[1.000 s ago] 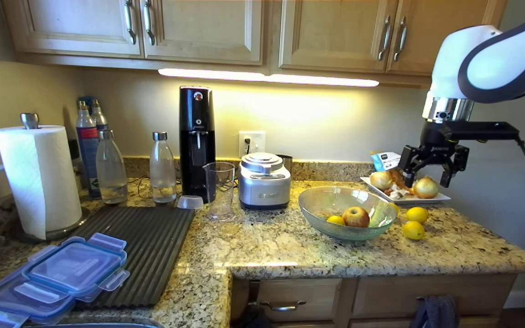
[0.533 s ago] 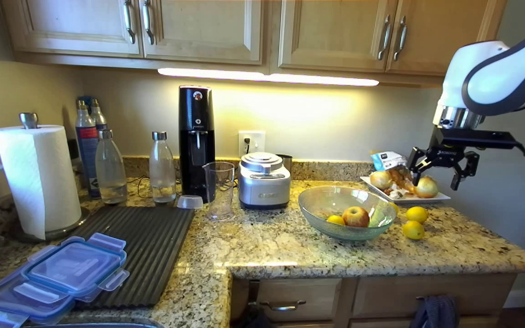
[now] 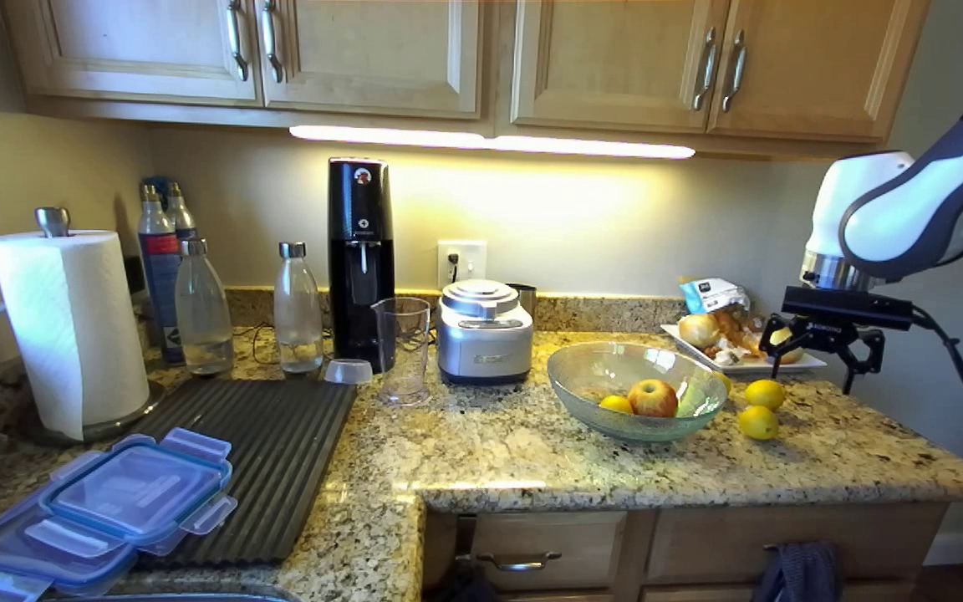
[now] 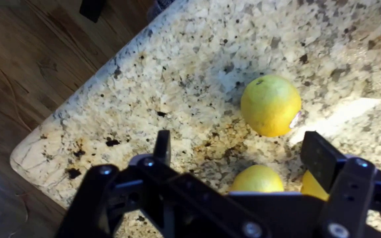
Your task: Pick up one fruit from the base top and put it in the bowl
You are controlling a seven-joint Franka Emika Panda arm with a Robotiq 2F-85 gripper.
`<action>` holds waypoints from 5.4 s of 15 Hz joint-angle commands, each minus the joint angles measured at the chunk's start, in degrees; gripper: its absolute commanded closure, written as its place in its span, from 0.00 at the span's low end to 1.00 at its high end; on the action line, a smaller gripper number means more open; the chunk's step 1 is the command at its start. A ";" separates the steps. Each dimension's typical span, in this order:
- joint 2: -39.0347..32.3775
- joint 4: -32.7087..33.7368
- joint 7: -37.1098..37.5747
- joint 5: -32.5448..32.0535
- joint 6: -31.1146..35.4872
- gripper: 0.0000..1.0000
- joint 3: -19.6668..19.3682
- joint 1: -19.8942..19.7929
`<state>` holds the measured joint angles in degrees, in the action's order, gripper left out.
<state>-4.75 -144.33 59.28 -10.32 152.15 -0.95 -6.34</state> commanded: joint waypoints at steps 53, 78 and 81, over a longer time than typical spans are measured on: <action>-6.08 1.61 -20.28 26.27 13.07 0.64 -5.18 7.69; -26.01 28.35 -34.34 16.85 14.98 0.64 2.65 20.08; -29.03 31.23 -34.43 16.44 14.20 0.56 1.24 21.69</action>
<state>-31.56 -115.76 25.63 6.69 166.54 2.21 13.38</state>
